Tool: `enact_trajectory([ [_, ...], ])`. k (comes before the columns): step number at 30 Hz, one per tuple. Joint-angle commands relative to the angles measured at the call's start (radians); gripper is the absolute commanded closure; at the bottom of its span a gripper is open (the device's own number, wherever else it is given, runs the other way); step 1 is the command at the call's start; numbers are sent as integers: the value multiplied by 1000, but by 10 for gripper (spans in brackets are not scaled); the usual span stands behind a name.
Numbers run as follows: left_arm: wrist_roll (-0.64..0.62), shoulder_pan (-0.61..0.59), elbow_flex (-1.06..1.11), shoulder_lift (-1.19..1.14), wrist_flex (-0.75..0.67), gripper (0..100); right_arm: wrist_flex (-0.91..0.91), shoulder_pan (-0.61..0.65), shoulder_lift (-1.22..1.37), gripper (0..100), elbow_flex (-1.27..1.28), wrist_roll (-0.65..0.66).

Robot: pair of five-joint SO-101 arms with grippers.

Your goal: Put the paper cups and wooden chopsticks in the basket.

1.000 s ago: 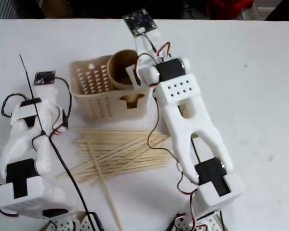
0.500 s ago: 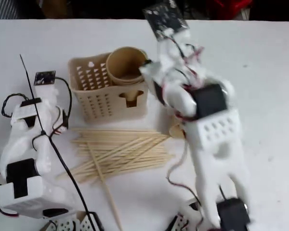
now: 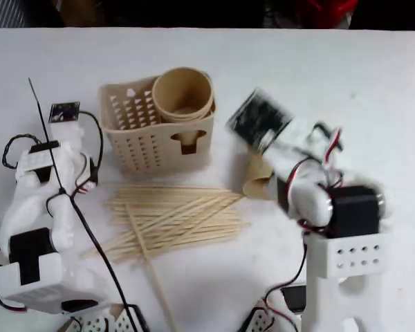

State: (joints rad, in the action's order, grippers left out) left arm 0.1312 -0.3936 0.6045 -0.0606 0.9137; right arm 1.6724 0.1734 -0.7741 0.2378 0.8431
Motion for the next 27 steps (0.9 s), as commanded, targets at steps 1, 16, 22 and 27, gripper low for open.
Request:
enact_trajectory([
  [1,8,8,-3,2,-12,902,-122,-15,-168,665,304,98],
  [16,8,10,-3,2,-12,902,-774,-21,-252,664,904,146],
  [22,8,12,-3,2,-12,902,-1052,-88,-87,665,927,101],
  [27,8,13,-3,2,-12,902,-1233,-91,104,665,927,63],
])
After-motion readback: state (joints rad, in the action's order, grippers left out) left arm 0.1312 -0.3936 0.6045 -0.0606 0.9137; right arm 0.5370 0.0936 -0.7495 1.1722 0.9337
